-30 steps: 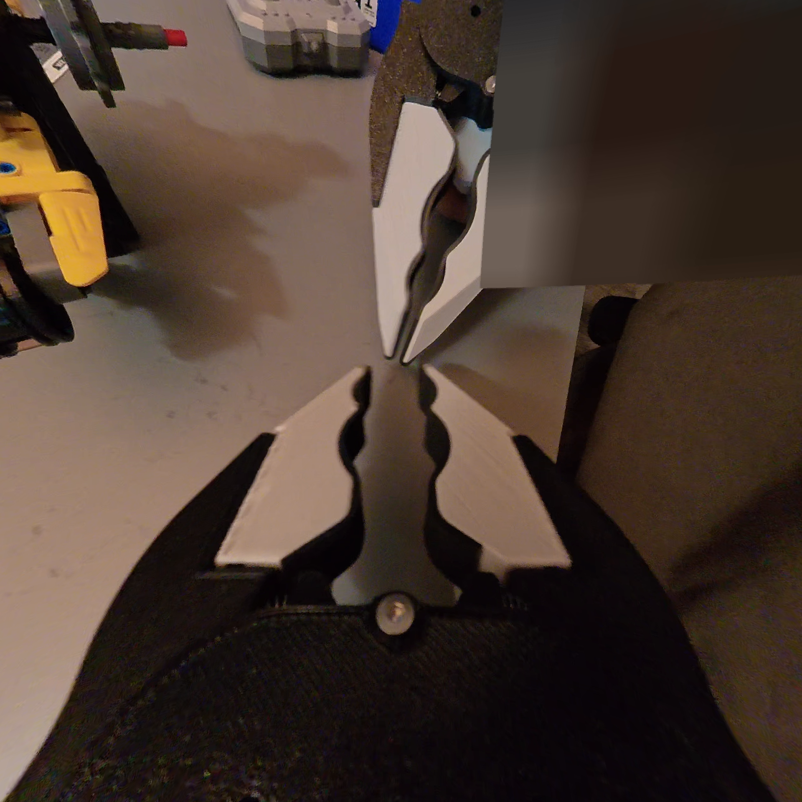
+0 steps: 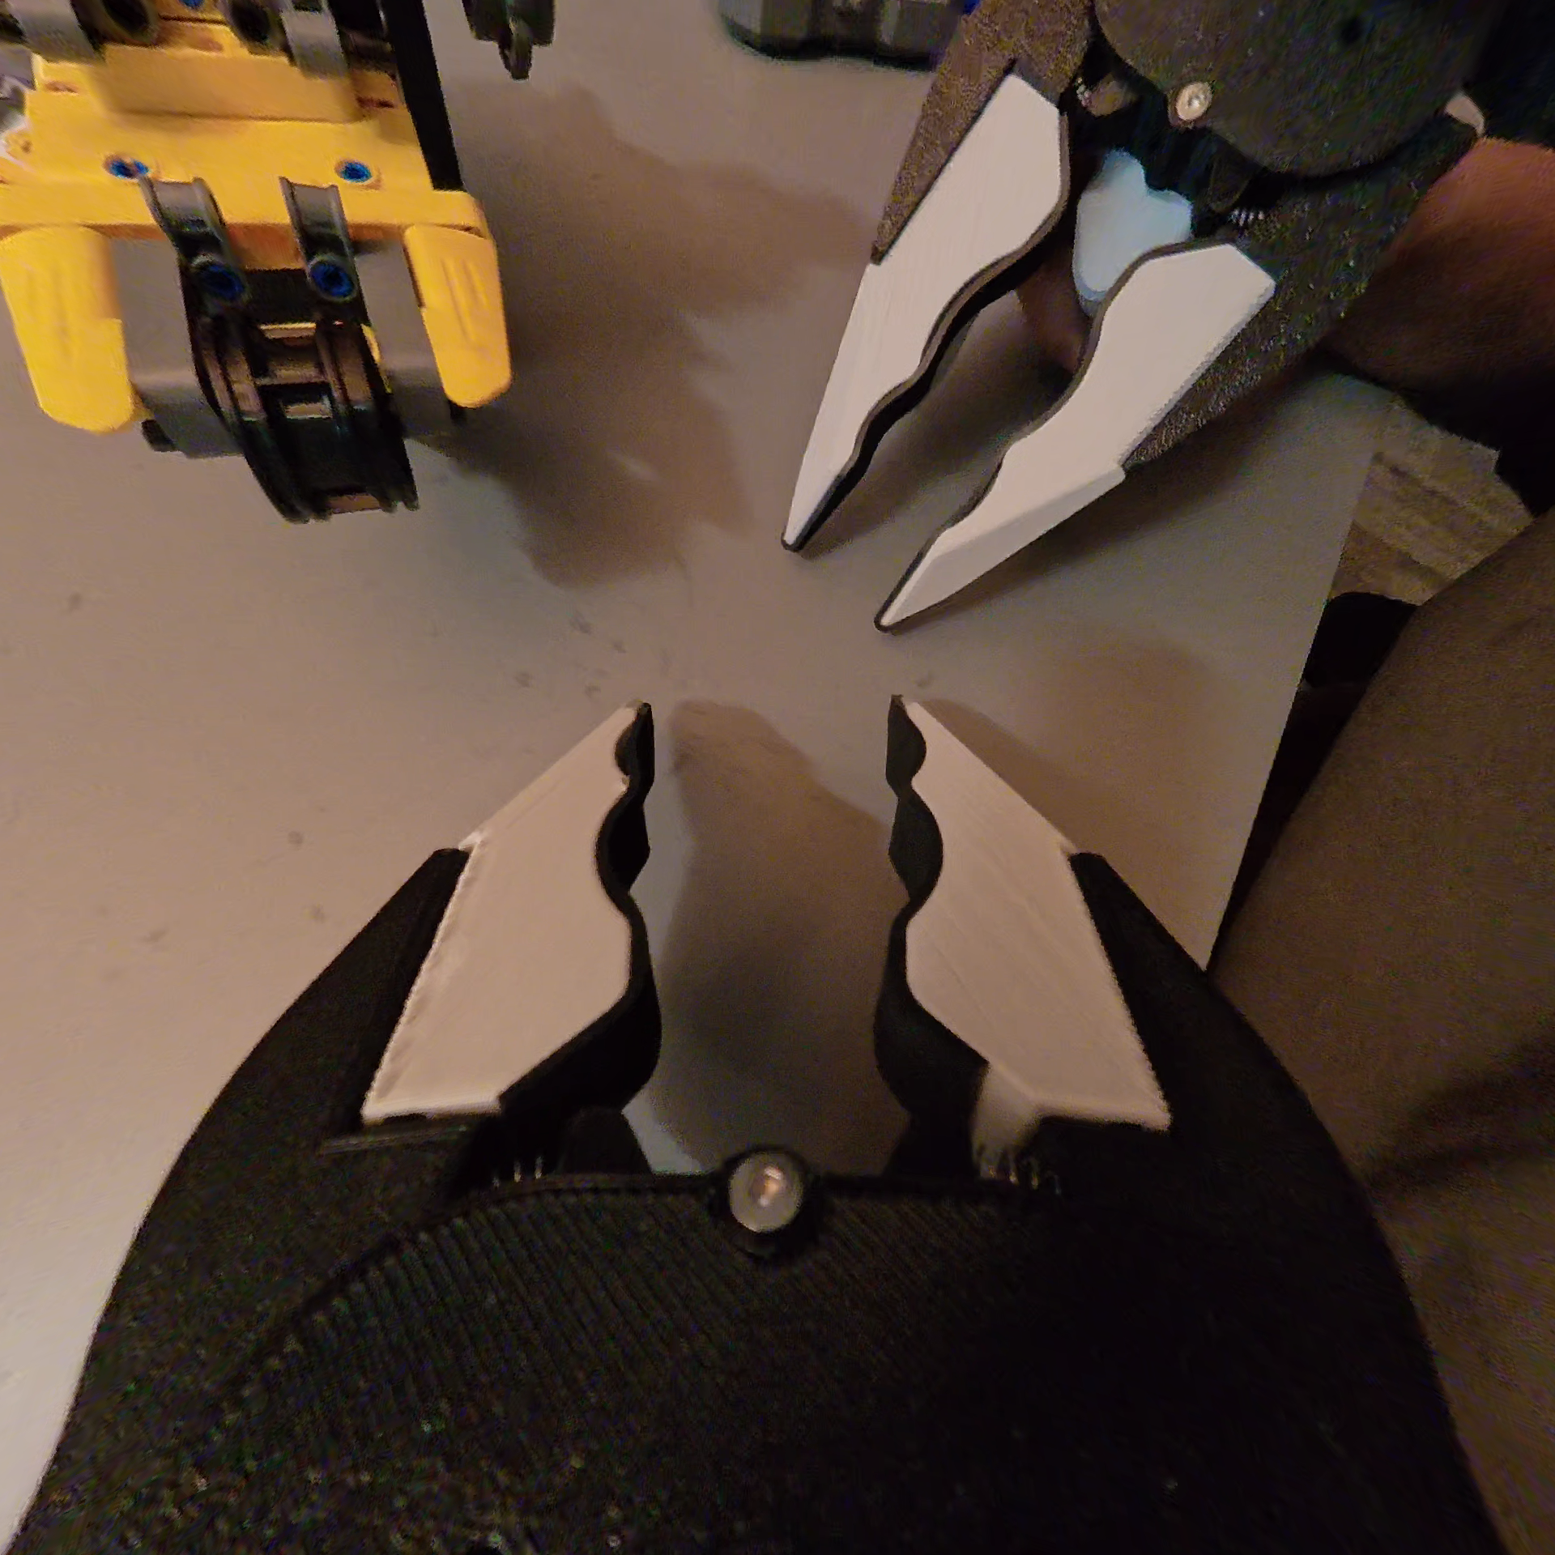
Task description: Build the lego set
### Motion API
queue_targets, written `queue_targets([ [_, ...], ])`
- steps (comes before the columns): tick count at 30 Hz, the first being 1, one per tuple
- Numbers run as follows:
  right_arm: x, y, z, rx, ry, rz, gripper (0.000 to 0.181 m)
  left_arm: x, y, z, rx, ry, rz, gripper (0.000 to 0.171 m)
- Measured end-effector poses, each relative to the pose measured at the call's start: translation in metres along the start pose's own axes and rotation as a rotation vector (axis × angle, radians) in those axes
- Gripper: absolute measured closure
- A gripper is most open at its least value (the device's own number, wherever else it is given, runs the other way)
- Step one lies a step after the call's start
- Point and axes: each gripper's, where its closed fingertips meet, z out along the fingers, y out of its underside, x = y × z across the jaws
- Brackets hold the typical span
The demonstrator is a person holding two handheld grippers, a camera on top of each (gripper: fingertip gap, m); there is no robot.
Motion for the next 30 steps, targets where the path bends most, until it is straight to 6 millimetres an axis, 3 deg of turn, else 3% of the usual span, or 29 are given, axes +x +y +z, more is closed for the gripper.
queue_targets([
  [6, 0.008, -0.009, -0.007, 0.076, 0.0, 0.04, 0.15, -0.001, -0.008, -0.001, 0.013, -0.018, 0.021, 0.118],
  [9, 0.012, -0.013, -0.011, 0.111, -0.01, 0.071, 0.15, 0.011, -0.015, 0.001, 0.021, 0.011, 0.057, 0.114],
  [21, 0.013, 0.0, 0.001, -0.002, 0.066, -0.012, 0.147, 0.026, -0.019, 0.015, -0.005, 0.08, 0.11, 0.11],
  [30, 0.024, 0.006, 0.003, -0.035, 0.087, 0.062, 0.144, 0.018, -0.018, 0.022, 0.003, 0.087, 0.14, 0.11],
])
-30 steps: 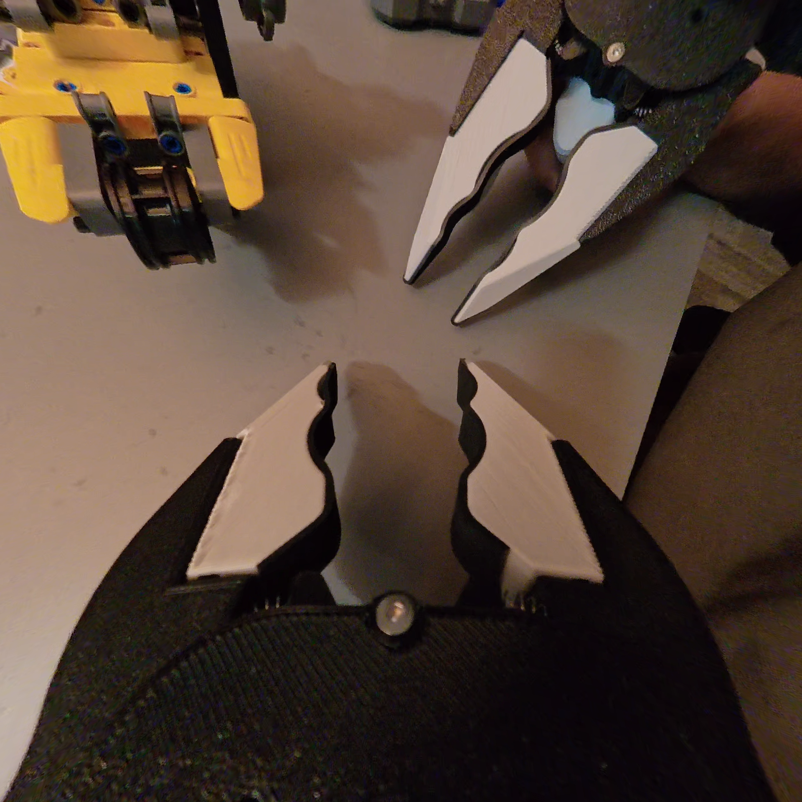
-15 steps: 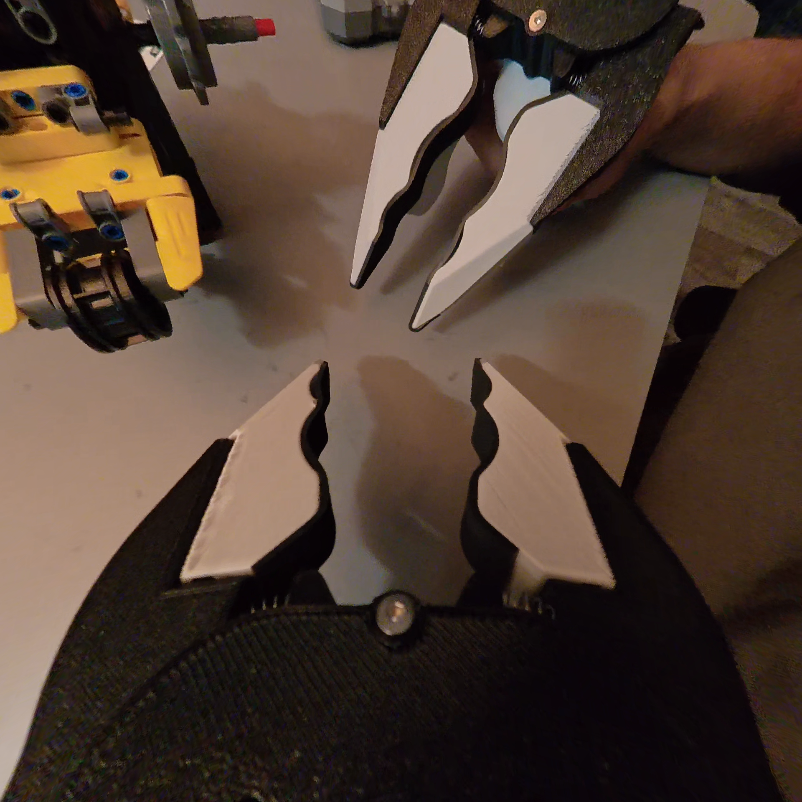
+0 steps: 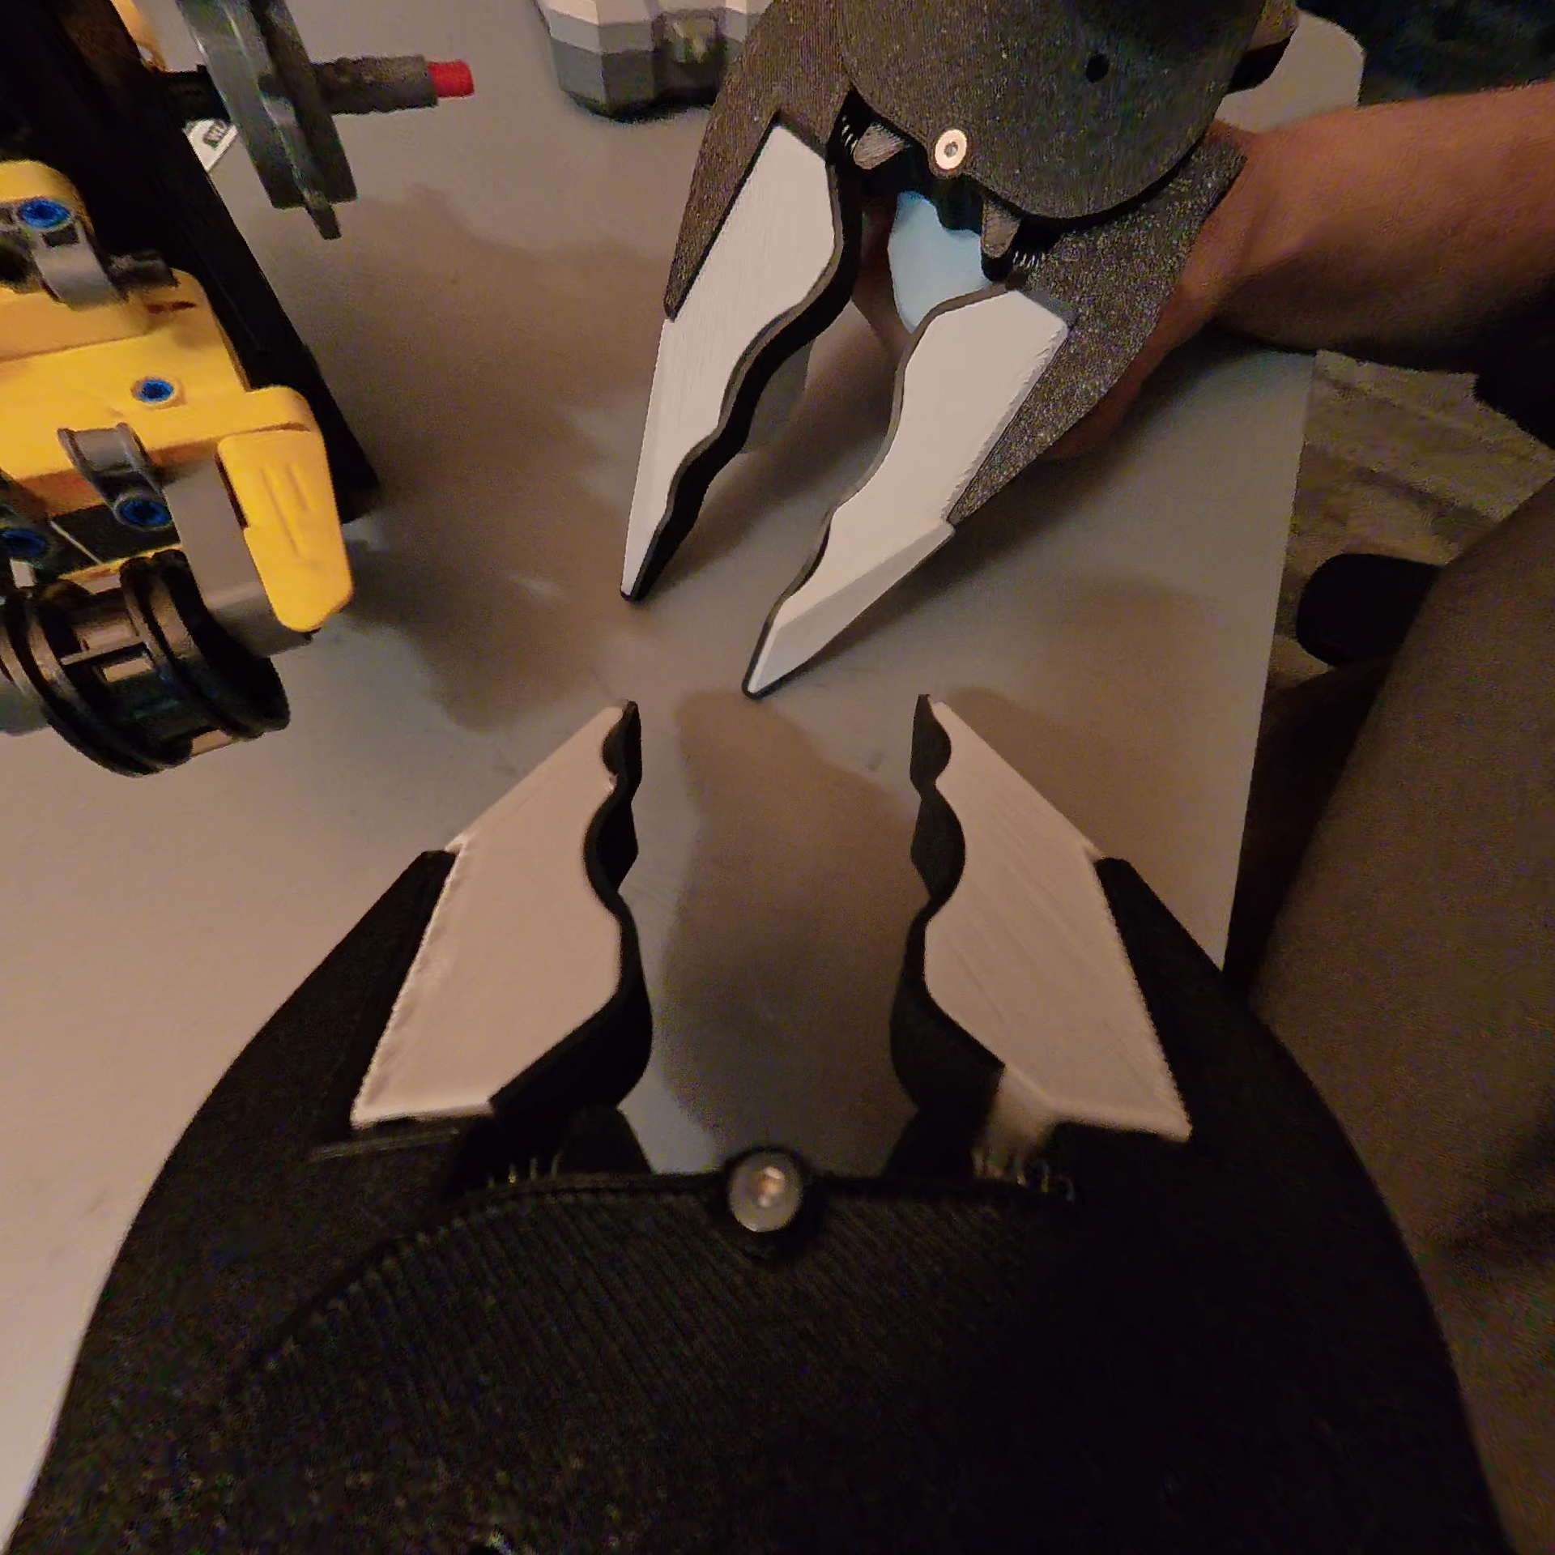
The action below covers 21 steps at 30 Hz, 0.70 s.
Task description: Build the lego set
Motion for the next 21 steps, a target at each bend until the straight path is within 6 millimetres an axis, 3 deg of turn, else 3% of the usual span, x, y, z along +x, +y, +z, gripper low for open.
queue_targets([
  [21, -0.002, 0.0, 0.001, -0.001, -0.023, -0.004, 0.146, -0.009, 0.013, 0.004, -0.077, 0.002, -0.059, 0.105],
])
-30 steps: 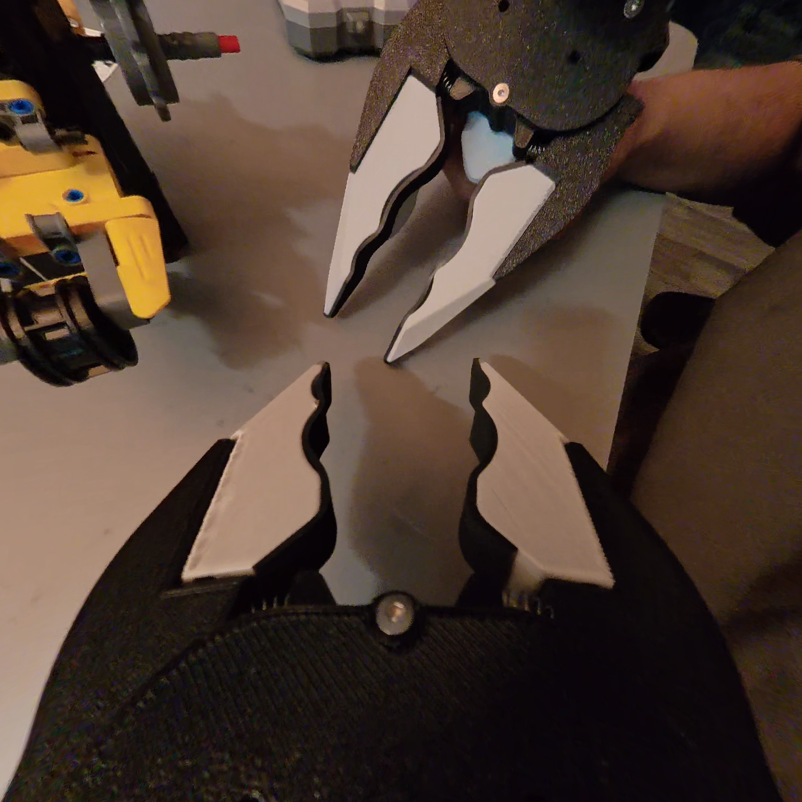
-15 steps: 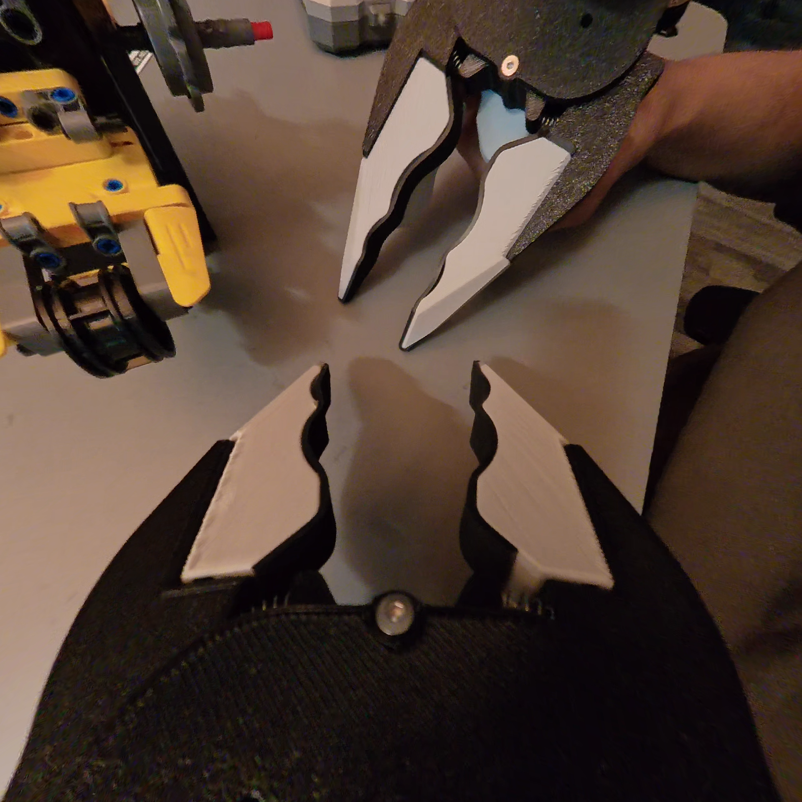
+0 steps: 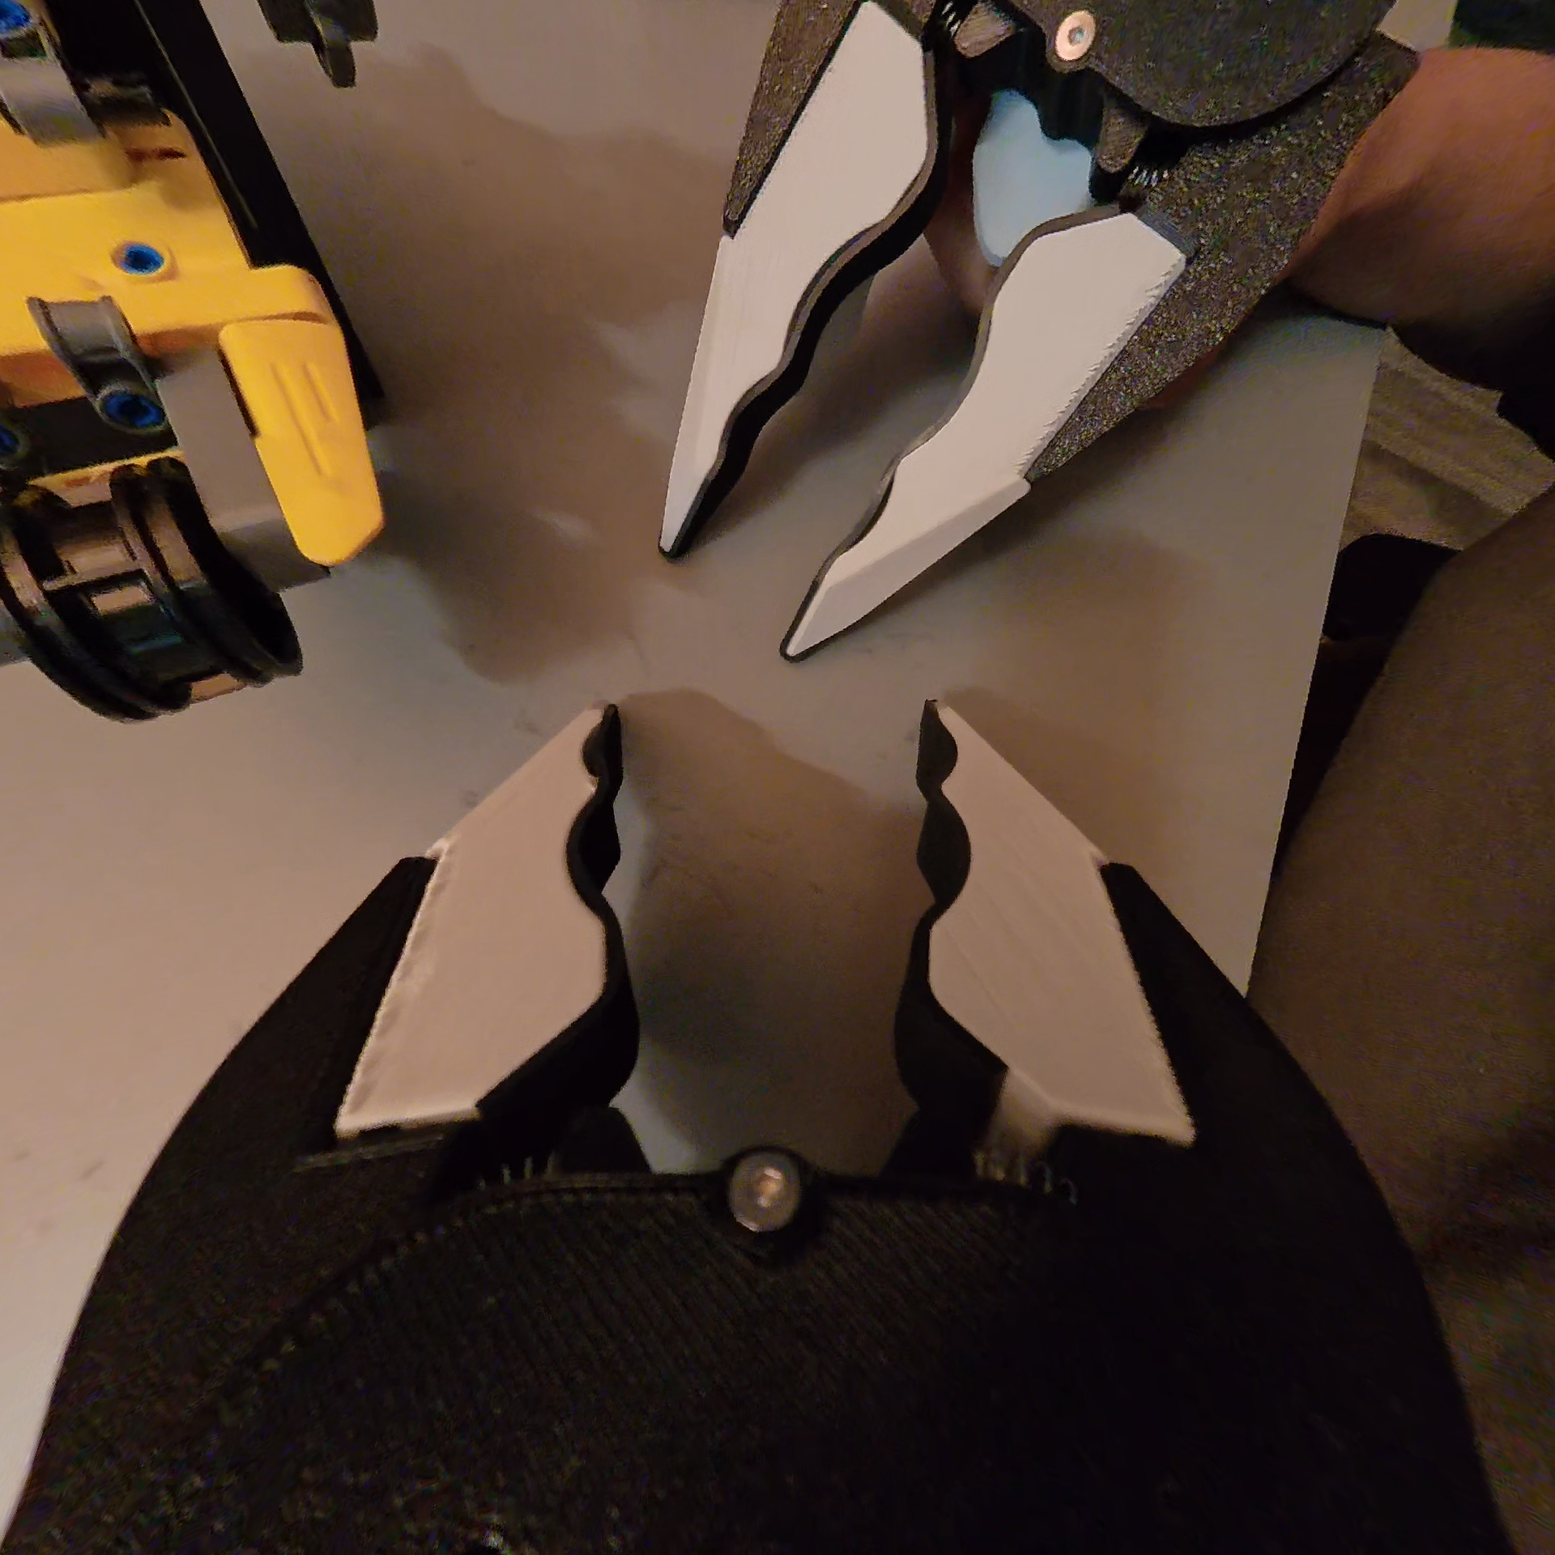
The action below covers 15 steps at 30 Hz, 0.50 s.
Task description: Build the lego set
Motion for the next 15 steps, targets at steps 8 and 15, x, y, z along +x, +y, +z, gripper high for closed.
queue_targets([
  [8, 0.0, -0.0004, 0.0002, -0.001, -0.002, -0.004, 0.147, 0.0003, 0.0015, 0.0016, -0.014, 0.008, -0.007, 0.103],
  [15, 0.0034, -0.0097, -0.0049, 0.055, 0.094, -0.133, 0.163, 0.0007, -0.0005, -0.0002, 0.002, 0.056, -0.055, 0.104],
])
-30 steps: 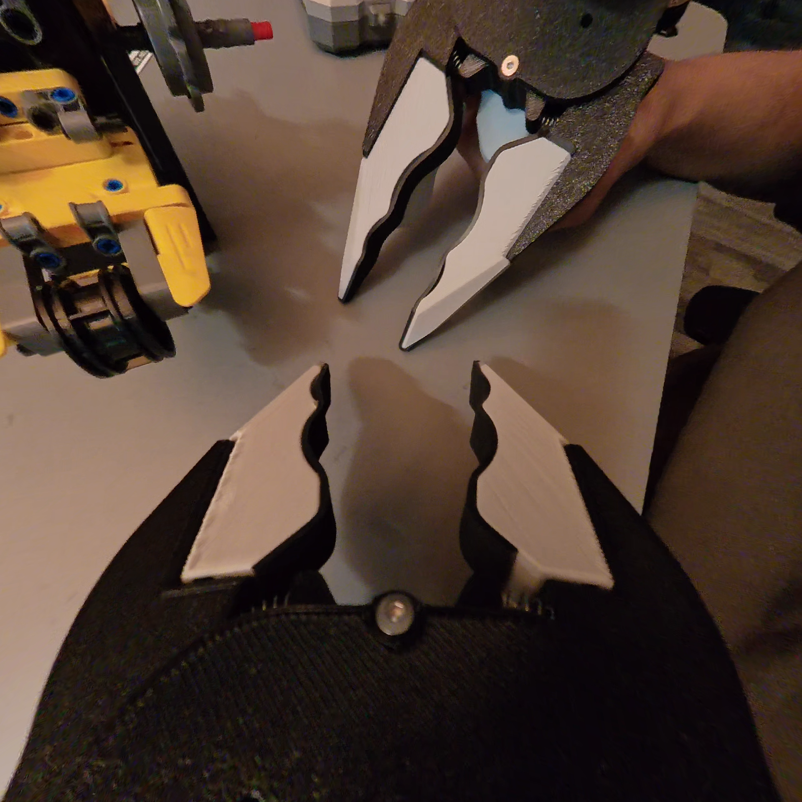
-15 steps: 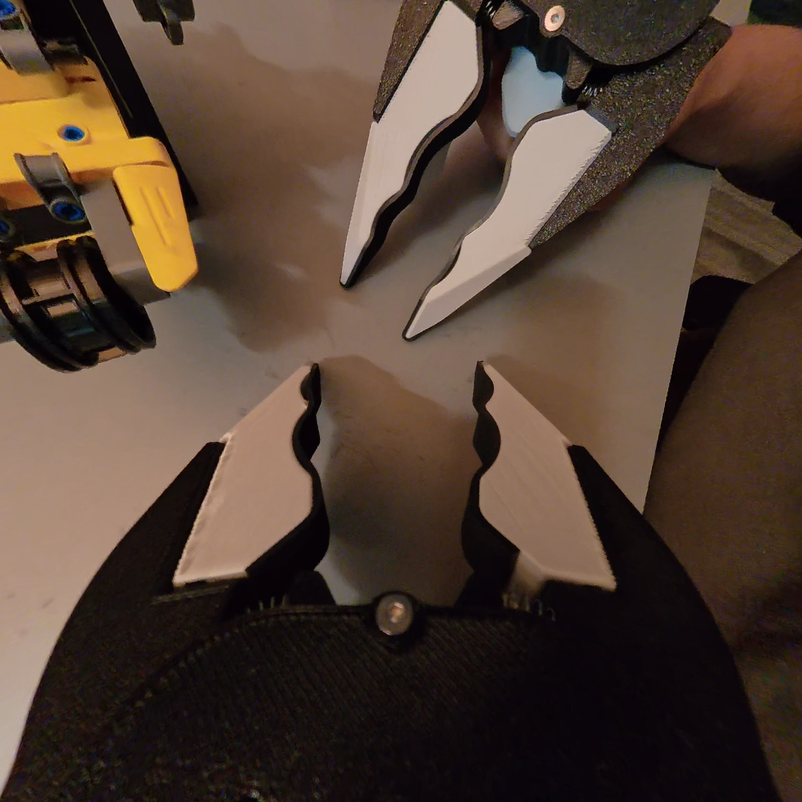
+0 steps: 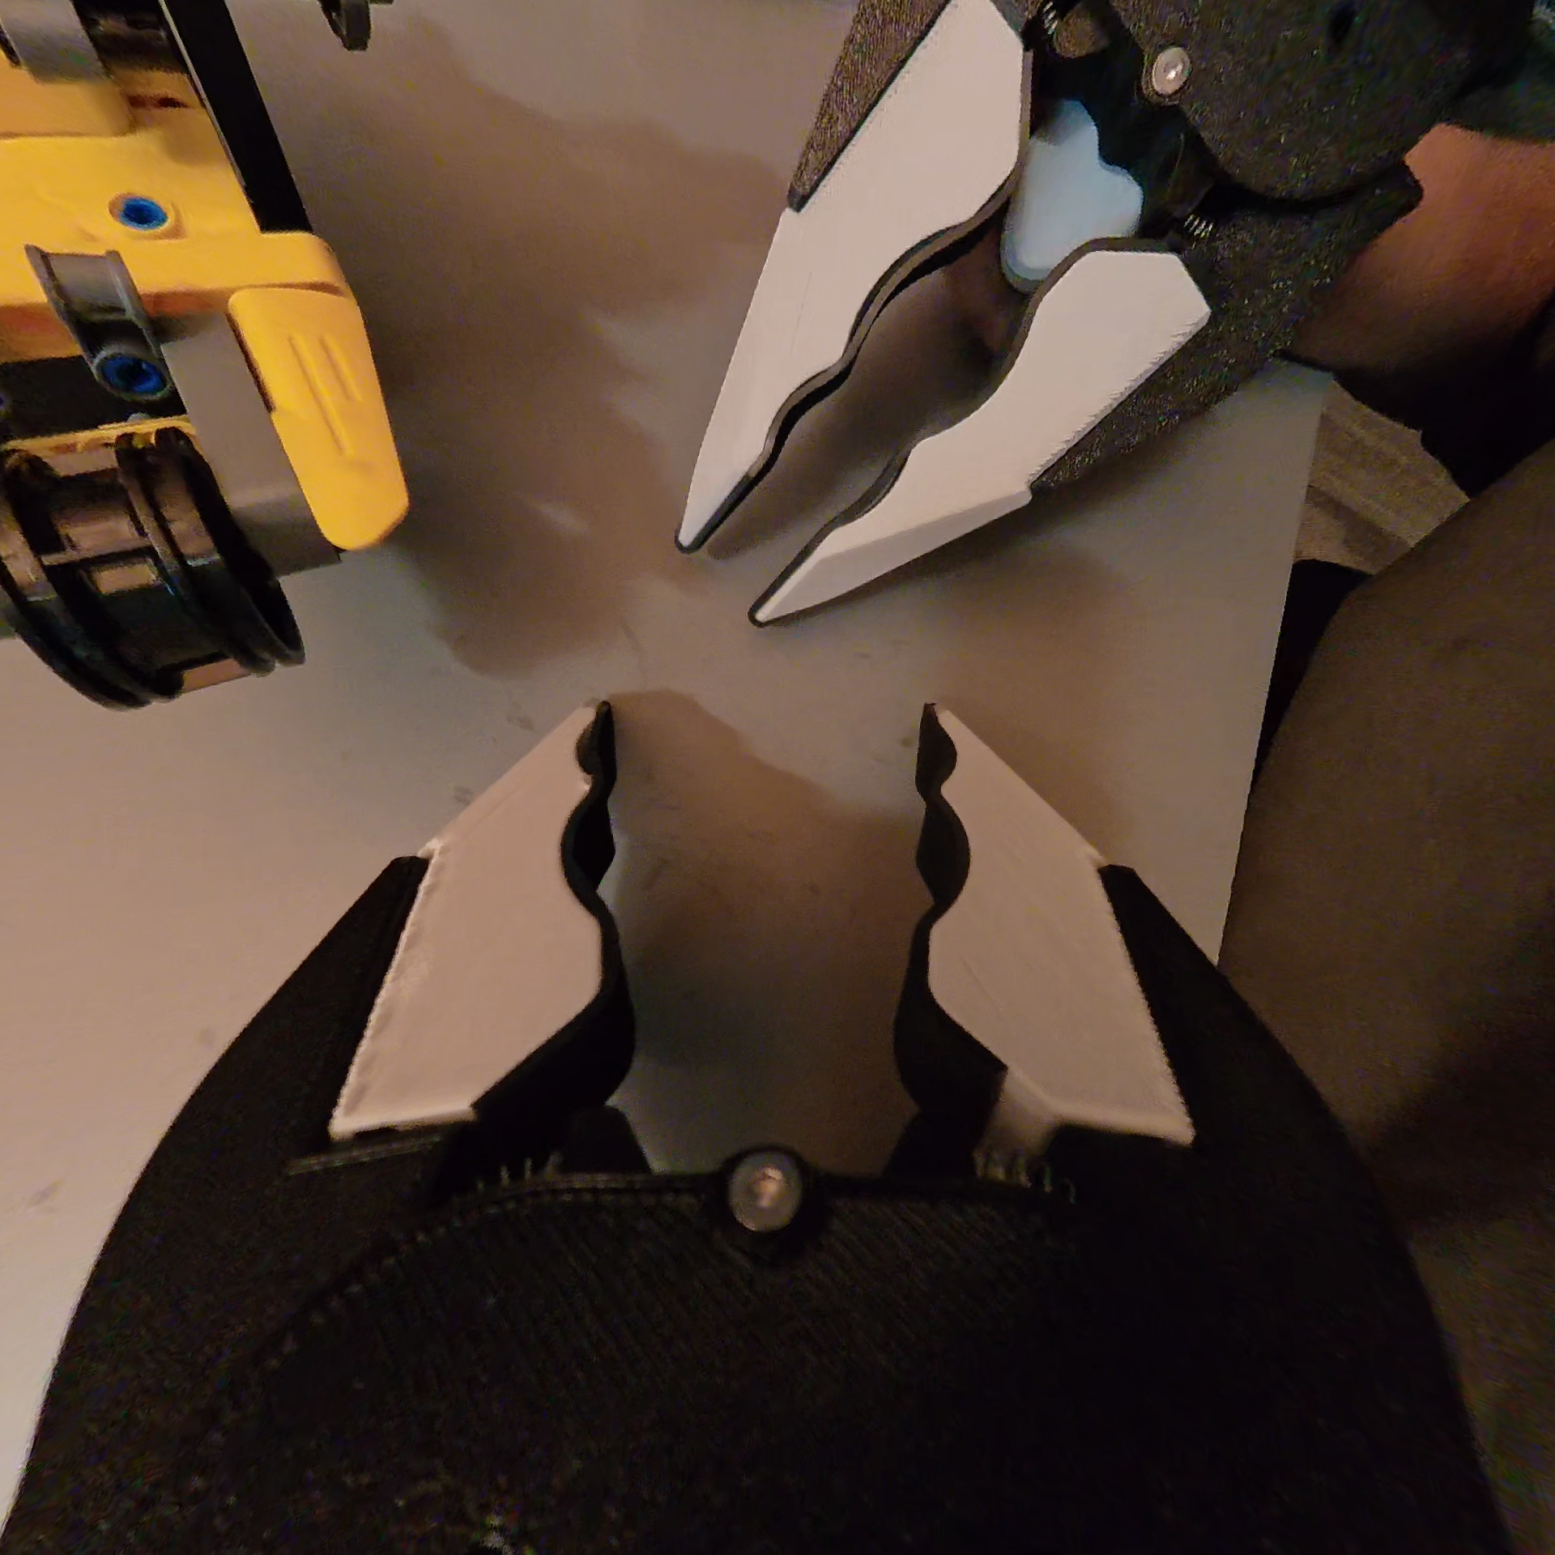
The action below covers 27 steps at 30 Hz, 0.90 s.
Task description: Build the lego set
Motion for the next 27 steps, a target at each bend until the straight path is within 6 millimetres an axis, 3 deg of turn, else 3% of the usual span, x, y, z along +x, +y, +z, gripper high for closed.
queue_targets([
  [6, 0.0012, 0.0091, 0.0039, -0.051, -0.048, 0.079, 0.162, -0.0036, 0.0011, 0.0037, -0.022, -0.061, 0.051, 0.107],
  [12, 0.0014, 0.004, -0.0004, -0.009, -0.065, 0.108, 0.169, -0.0082, 0.0035, 0.0079, -0.054, -0.156, 0.143, 0.11],
  [19, 0.0009, 0.0067, 0.0026, -0.035, -0.041, 0.054, 0.165, -0.0094, 0.0031, 0.0085, -0.057, -0.162, 0.151, 0.111],
  [27, 0.0087, 0.0009, -0.0034, 0.024, -0.055, 0.133, 0.164, -0.009, 0.0032, 0.009, -0.058, -0.165, 0.163, 0.11],
])
